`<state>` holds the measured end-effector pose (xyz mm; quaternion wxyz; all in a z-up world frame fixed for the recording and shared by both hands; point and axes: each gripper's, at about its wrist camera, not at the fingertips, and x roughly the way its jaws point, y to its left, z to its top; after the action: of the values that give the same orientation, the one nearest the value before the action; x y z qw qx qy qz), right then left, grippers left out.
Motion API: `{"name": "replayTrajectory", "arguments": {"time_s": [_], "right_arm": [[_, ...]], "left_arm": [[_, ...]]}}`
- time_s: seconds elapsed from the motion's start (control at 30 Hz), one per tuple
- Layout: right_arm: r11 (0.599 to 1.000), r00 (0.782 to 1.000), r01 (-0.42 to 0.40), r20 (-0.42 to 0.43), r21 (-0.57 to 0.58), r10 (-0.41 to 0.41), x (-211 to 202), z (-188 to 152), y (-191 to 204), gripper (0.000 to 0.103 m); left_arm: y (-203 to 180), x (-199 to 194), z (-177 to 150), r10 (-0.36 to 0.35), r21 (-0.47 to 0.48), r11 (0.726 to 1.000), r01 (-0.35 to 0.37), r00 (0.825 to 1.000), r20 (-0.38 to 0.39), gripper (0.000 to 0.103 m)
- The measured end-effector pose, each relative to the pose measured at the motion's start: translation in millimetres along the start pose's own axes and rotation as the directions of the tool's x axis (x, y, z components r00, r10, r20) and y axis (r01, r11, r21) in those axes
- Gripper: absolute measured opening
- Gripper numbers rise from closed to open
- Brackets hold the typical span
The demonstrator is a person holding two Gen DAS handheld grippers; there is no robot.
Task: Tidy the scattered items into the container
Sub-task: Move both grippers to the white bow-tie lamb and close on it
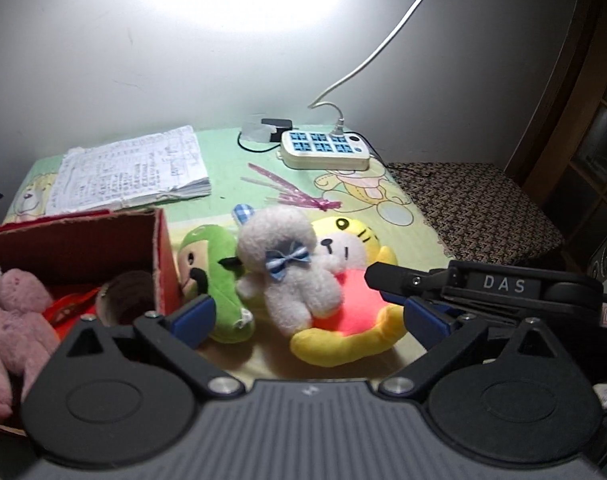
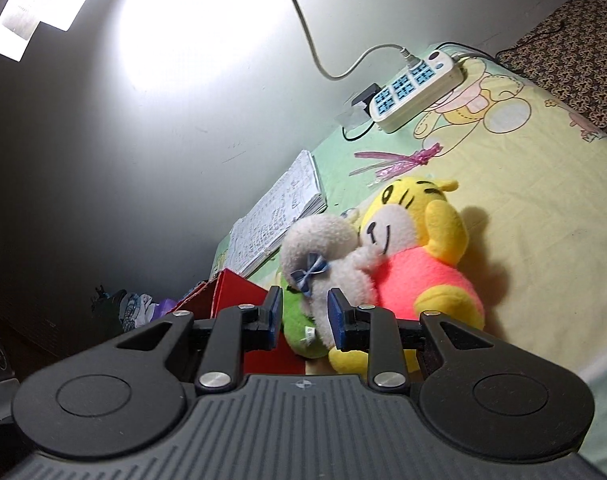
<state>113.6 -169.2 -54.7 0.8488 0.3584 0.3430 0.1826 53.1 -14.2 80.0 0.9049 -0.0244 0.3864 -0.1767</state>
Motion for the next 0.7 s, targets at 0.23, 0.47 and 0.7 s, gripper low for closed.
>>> {"name": "replayTrajectory", "arguments": {"time_s": [0.23,0.47,0.7], "right_arm": [[1.0,1.0,0.01,-0.003,0.007,-0.01,0,12,-21,0.028],[0.999,1.0,0.01,-0.028,0.031,-0.009,13,20,-38,0.029],[1.0,0.999,0.001,-0.047,0.017,-0.001,36,31,-41,0.029]], "left_arm": [[-6,37,-4,-0.097,-0.102,0.991,0.09,0.993,-0.064,0.102],[-13,53,3,-0.034,-0.084,0.996,0.032,0.999,-0.021,0.102],[5,75,7,-0.009,-0.152,0.988,0.003,0.999,-0.035,0.102]]}}
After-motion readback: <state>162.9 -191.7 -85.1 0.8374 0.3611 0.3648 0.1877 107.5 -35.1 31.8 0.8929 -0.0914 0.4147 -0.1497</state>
